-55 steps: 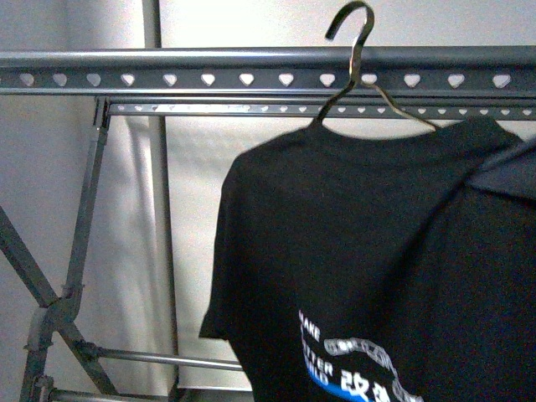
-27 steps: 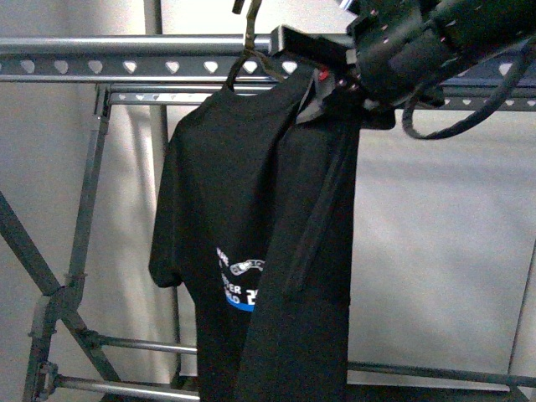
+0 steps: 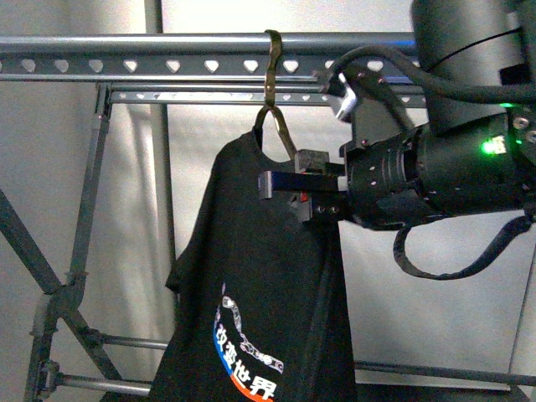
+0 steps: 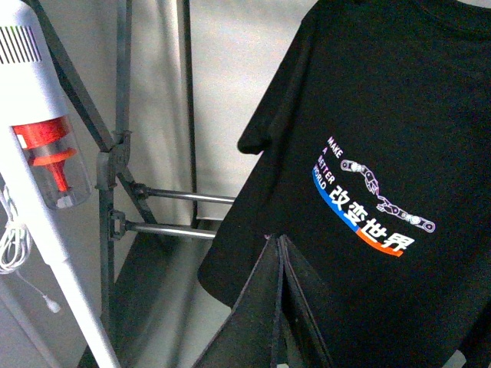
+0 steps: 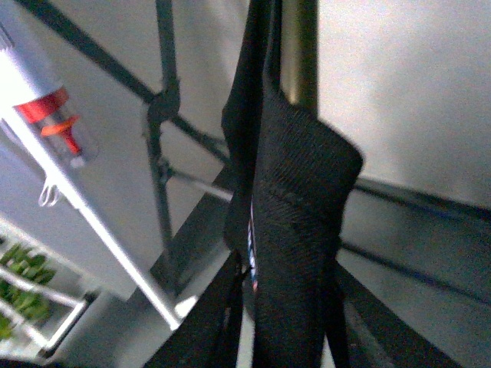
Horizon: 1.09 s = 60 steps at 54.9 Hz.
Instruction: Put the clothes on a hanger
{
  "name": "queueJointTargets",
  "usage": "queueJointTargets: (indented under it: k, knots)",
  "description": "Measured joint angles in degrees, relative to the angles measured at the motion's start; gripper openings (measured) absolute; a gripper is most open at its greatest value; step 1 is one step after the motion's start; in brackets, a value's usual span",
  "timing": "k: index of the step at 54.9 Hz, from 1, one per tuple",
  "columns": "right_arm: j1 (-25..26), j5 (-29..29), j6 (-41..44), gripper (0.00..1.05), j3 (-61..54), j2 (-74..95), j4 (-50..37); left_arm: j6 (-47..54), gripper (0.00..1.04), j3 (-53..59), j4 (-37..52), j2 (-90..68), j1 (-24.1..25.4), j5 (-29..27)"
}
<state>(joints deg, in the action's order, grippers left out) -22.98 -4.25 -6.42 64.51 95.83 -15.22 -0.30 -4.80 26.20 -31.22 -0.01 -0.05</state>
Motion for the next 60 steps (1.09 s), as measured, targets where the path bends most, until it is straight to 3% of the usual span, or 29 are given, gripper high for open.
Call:
queueJointTargets:
  k: [4, 7, 13, 17, 20, 24, 28, 31, 35, 49, 54, 60]
  knots:
    - [0.4, 5.2, 4.6, 0.48, -6.9, -4.3, -15.6, 0.0, 0.04, 0.8, -1.2, 2.1, 0.0, 0.0]
    - [1.4, 6.6, 9.2, 0.60, -13.3, -10.1, -32.1, 0.0, 0.04, 1.3, -2.4, 3.9, 0.0, 0.0]
    - [4.5, 8.3, 10.4, 0.79, -21.9, -23.0, -47.6, 0.0, 0.04, 2.1, -4.3, 6.5, 0.0, 0.0]
    - [9.4, 8.6, 9.5, 0.98, -30.8, -37.6, -42.8, 0.0, 0.04, 2.6, -5.9, 8.8, 0.0, 0.0]
    - [13.6, 6.6, 7.3, 0.97, -38.0, -48.5, -33.1, 0.1, 0.04, 3.8, -5.1, 10.0, 0.0, 0.0]
    - [14.8, 6.0, 7.5, 0.97, -43.9, -58.4, -23.2, 0.2, 0.04, 3.8, -6.4, 11.5, 0.0, 0.0]
    - [14.2, 11.7, 7.1, 0.82, -46.5, -77.3, 4.8, 0.2, 0.04, 3.8, -8.7, 14.0, 0.0, 0.0]
    - [19.6, 5.6, 7.1, 0.66, -48.9, -84.9, 17.0, 0.2, 0.04, 3.8, -10.5, 15.8, 0.0, 0.0]
    - [22.4, 4.8, 7.0, 0.50, -52.1, -85.9, 18.3, 0.2, 0.04, 3.8, -12.0, 17.3, 0.0, 0.0]
    - [22.8, 4.2, 7.0, 0.03, -56.5, -89.4, 16.8, 0.2, 0.04, 3.8, -16.0, 21.3, 0.0, 0.0]
    - [22.8, 4.2, 7.0, 0.02, -57.9, -90.2, 16.6, 0.2, 0.04, 3.8, -24.6, 28.0, 0.0, 0.1]
    - [22.8, 4.2, 7.0, 0.02, -59.0, -91.1, 16.3, 0.2, 0.04, 3.8, -25.9, 30.8, 0.0, 0.0]
